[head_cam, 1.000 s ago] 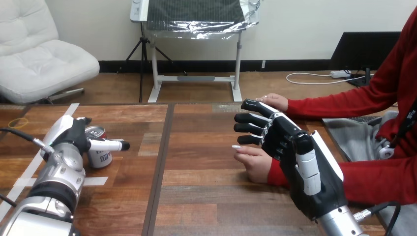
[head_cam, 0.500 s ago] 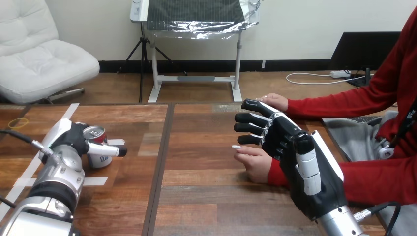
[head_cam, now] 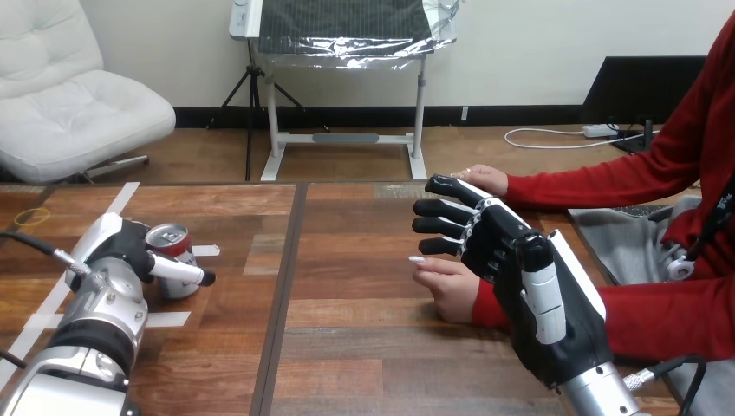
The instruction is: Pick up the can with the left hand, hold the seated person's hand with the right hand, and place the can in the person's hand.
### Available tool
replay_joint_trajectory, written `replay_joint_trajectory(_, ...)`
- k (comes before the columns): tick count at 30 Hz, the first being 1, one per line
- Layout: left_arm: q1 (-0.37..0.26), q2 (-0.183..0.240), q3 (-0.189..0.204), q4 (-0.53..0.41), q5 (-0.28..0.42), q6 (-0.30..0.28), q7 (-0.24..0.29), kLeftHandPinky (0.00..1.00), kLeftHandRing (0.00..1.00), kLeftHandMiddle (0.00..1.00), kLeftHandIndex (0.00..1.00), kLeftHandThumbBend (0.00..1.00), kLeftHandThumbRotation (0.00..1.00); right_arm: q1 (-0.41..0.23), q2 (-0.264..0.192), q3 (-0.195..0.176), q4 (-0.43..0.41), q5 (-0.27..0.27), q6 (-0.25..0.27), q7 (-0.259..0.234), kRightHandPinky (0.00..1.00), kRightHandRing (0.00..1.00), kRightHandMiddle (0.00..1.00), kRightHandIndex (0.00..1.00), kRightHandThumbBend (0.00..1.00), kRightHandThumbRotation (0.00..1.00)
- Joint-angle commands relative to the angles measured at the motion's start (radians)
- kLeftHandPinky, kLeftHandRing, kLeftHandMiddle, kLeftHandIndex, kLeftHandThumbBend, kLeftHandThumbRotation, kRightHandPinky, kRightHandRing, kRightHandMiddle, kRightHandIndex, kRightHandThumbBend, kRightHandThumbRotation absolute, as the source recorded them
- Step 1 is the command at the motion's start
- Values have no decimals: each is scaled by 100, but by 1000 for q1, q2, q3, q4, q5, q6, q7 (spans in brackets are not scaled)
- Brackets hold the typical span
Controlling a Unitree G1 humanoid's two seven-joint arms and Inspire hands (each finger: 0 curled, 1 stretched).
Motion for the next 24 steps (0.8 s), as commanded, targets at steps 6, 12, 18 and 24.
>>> replay_joint_trajectory(6,-49,-2,-5,-8,10,3,11,49,65,72,73,79,7,-52,-3,-10,-42,14,-15,2,72,77,79,84,88,100)
replay_joint_trajectory(12,-50,0,-6,-8,12,6,15,50,66,72,73,78,4,-51,-2,-9,-47,14,-12,0,72,78,79,84,88,100)
replay_joint_trajectory(18,-48,1,-8,-9,15,-3,24,50,65,71,72,77,1,-53,-2,-10,-42,14,-17,3,72,78,79,84,88,100)
replay_joint_trajectory(24,-45,2,-9,-13,18,-12,35,50,64,70,71,76,0,-54,-2,-10,-40,12,-19,2,72,78,79,84,88,100)
